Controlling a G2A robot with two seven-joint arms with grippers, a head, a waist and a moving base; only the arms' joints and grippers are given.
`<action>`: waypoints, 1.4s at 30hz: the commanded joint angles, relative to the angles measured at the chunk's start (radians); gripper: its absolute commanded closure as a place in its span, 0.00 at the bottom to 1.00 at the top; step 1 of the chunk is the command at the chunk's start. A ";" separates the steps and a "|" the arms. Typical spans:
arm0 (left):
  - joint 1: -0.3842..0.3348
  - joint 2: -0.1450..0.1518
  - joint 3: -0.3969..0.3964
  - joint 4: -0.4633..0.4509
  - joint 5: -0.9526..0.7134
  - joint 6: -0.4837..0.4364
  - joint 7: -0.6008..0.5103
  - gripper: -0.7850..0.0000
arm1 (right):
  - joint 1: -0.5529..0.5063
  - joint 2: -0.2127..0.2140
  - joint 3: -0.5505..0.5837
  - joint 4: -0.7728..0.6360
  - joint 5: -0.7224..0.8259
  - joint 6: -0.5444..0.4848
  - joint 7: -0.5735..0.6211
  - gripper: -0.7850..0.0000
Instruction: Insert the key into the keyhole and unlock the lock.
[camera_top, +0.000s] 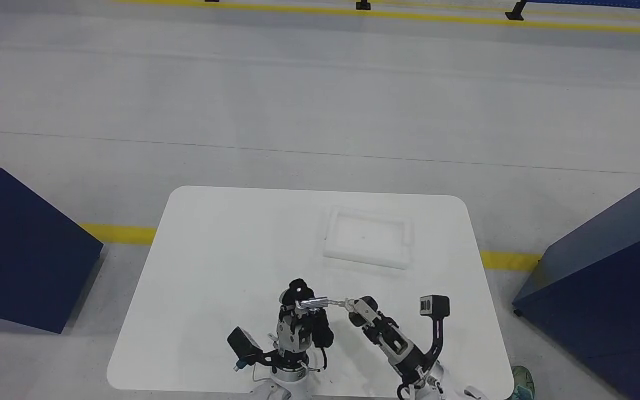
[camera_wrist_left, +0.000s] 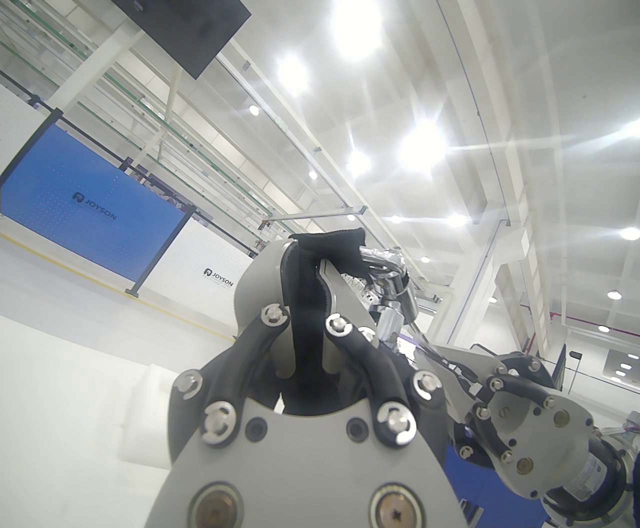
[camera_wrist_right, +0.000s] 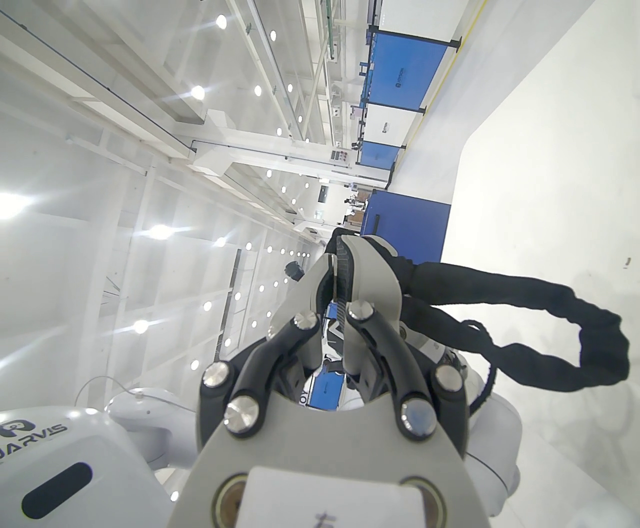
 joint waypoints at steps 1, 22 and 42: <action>0.000 0.000 0.000 0.000 0.000 0.000 0.000 1.00 | 0.001 -0.001 0.005 0.001 0.006 0.001 0.008 1.00; 0.083 0.020 -0.086 -0.121 0.048 -0.059 -0.179 1.00 | -0.013 -0.002 0.068 0.002 0.028 -0.014 0.094 1.00; 0.124 0.017 -0.130 -0.154 0.074 -0.122 -0.264 1.00 | -0.033 -0.004 0.100 0.010 0.010 -0.045 0.150 1.00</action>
